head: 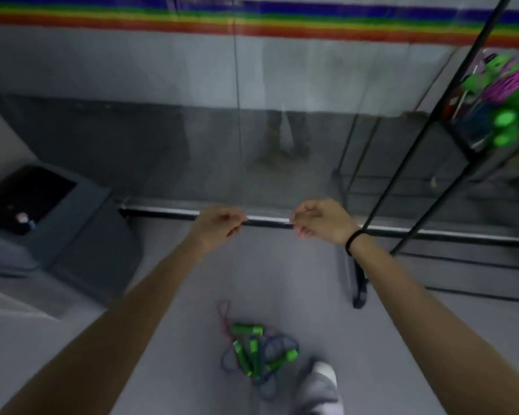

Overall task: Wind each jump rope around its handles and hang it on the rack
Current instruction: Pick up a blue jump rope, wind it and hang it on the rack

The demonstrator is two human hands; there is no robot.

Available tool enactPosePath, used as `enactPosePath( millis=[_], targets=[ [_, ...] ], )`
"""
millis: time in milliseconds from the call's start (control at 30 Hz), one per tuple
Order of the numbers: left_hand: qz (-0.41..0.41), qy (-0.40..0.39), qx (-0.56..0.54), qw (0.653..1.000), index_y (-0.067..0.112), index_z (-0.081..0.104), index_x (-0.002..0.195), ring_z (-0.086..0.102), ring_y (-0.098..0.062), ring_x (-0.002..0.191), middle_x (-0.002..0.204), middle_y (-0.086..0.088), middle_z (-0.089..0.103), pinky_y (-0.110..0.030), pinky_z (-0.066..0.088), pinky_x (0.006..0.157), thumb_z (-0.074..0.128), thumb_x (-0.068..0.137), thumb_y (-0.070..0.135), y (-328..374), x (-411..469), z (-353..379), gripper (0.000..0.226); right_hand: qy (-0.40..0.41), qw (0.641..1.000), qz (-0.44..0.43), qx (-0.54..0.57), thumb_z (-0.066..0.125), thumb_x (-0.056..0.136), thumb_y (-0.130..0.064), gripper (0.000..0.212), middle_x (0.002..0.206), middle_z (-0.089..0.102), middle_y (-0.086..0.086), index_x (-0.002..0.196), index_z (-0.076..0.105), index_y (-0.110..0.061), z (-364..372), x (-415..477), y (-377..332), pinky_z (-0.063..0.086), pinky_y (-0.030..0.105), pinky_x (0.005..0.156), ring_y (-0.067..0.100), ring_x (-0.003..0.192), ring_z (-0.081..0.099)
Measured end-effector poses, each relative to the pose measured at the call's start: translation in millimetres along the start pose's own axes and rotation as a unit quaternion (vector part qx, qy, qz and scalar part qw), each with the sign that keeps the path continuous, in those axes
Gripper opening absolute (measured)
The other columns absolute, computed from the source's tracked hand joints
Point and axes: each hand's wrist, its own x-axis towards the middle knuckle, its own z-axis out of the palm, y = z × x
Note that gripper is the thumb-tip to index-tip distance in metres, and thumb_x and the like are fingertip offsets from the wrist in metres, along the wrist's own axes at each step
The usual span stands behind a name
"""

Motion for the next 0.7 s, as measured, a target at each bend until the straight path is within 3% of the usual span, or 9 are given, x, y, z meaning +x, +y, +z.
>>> enactPosePath(
  millis=[67,167,267,367,533,700],
  targets=[
    [-0.043,0.001,0.003,0.999,-0.007,0.067,0.081,0.048,0.003,0.035,0.035,0.014,0.054,-0.005,0.035,0.04,0.057,0.088,0.002,-45,-20,-11,0.015,-0.055,0.998,0.028,0.017,0.055,0.086,-0.007,0.01,0.068,0.063,0.007,0.079,0.061,-0.009,37,-3,15,0.049,0.018,0.056,0.011,0.054,0.059],
    [-0.077,0.02,-0.024,0.997,0.013,0.066,0.071,0.053,0.002,0.04,0.041,0.013,0.059,-0.007,0.042,0.044,0.062,0.085,0.002,-104,-41,-12,0.018,-0.095,0.992,0.074,0.042,0.054,0.087,-0.008,0.007,0.069,0.062,0.006,0.085,0.061,-0.007,87,2,51,0.048,0.021,0.058,0.014,0.057,0.058],
    [-0.096,0.027,-0.048,0.994,0.015,0.066,0.068,0.052,0.002,0.039,0.041,0.011,0.06,-0.007,0.043,0.045,0.061,0.084,0.0,-168,-45,11,0.022,-0.102,0.988,0.108,0.044,0.054,0.087,-0.009,0.009,0.071,0.064,0.007,0.085,0.062,-0.009,140,18,117,0.049,0.022,0.06,0.014,0.058,0.059],
    [-0.104,0.022,-0.067,0.992,0.007,0.067,0.083,0.053,0.004,0.039,0.04,0.011,0.059,-0.006,0.044,0.045,0.056,0.085,-0.005,-254,-34,54,0.016,-0.083,0.986,0.141,0.042,0.055,0.087,-0.011,0.009,0.076,0.065,0.011,0.084,0.063,-0.008,198,42,211,0.05,0.018,0.056,0.014,0.059,0.06],
    [-0.082,0.019,-0.074,0.994,0.008,0.067,0.082,0.053,0.002,0.04,0.042,0.011,0.061,-0.008,0.045,0.047,0.054,0.086,-0.005,-414,-1,132,0.019,-0.066,0.982,0.178,0.005,0.055,0.087,-0.013,0.009,0.077,0.065,0.01,0.084,0.062,-0.009,292,93,389,0.048,0.017,0.049,0.013,0.056,0.06],
    [-0.058,0.034,-0.09,0.994,0.004,0.065,0.083,0.053,0.003,0.041,0.042,0.011,0.06,-0.007,0.045,0.049,0.053,0.087,-0.005,-550,20,195,0.015,-0.044,0.978,0.203,-0.025,0.051,0.085,-0.007,0.015,0.063,0.061,0.007,0.072,0.058,-0.009,373,139,547,0.046,0.015,0.041,0.01,0.043,0.057]
  ],
)
